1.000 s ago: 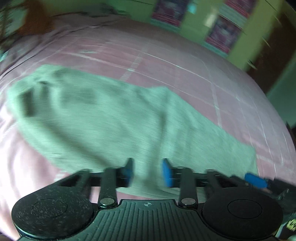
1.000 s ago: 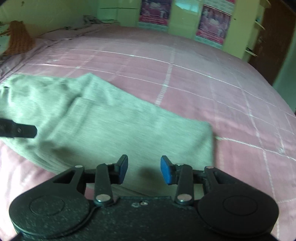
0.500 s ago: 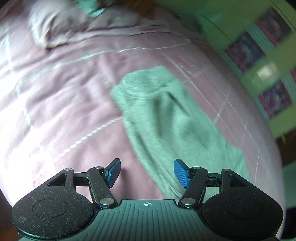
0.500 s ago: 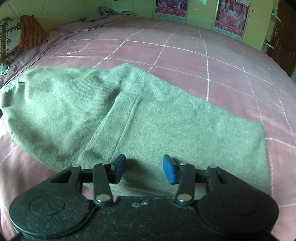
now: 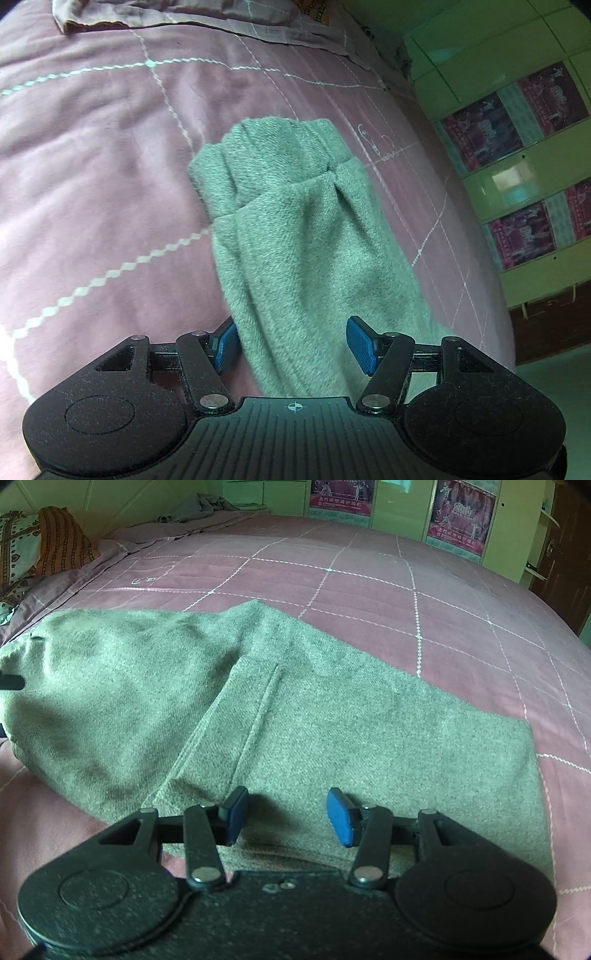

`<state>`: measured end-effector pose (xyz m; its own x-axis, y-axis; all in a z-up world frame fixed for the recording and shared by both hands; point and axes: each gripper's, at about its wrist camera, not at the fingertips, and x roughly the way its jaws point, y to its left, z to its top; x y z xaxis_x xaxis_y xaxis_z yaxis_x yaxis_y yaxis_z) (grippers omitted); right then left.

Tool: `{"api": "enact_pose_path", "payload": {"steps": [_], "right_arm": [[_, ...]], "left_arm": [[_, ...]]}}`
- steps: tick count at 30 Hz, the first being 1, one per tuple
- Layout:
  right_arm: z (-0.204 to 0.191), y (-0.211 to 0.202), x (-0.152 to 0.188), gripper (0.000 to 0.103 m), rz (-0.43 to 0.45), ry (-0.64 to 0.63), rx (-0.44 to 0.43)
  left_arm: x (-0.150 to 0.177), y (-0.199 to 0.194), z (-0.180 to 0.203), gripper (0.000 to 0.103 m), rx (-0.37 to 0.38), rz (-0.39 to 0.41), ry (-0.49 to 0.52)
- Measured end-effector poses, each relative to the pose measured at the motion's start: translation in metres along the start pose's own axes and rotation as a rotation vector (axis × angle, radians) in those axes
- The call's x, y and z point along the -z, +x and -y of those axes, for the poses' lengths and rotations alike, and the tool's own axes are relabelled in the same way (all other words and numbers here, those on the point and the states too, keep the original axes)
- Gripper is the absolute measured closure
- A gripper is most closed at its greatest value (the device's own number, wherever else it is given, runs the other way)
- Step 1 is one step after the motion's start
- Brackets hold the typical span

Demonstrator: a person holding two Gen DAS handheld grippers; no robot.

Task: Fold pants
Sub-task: 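Grasp the pant leg cuffs with the left tool and lift them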

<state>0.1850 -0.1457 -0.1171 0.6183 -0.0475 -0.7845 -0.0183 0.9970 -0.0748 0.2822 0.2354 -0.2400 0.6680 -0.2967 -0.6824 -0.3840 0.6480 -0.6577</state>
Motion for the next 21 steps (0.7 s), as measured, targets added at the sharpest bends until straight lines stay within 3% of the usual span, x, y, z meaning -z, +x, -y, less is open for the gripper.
{"api": "enact_pose_path", "payload": {"steps": [3, 6, 16, 21], "right_arm": [[0.002, 0.000, 0.000, 0.055, 0.002, 0.009, -0.006], [0.002, 0.001, 0.000, 0.055, 0.001, 0.016, -0.009], [-0.001, -0.001, -0.012, 0.055, -0.021, 0.021, -0.010], [-0.001, 0.003, -0.011, 0.054, -0.027, 0.016, -0.009]], "left_arm": [[-0.003, 0.014, -0.003, 0.069, 0.009, 0.008, -0.041], [-0.004, 0.024, -0.009, 0.080, 0.041, 0.009, -0.104], [-0.008, 0.044, 0.001, 0.078, 0.015, 0.040, -0.075], [-0.006, 0.037, 0.009, 0.084, 0.000, 0.052, -0.071]]}}
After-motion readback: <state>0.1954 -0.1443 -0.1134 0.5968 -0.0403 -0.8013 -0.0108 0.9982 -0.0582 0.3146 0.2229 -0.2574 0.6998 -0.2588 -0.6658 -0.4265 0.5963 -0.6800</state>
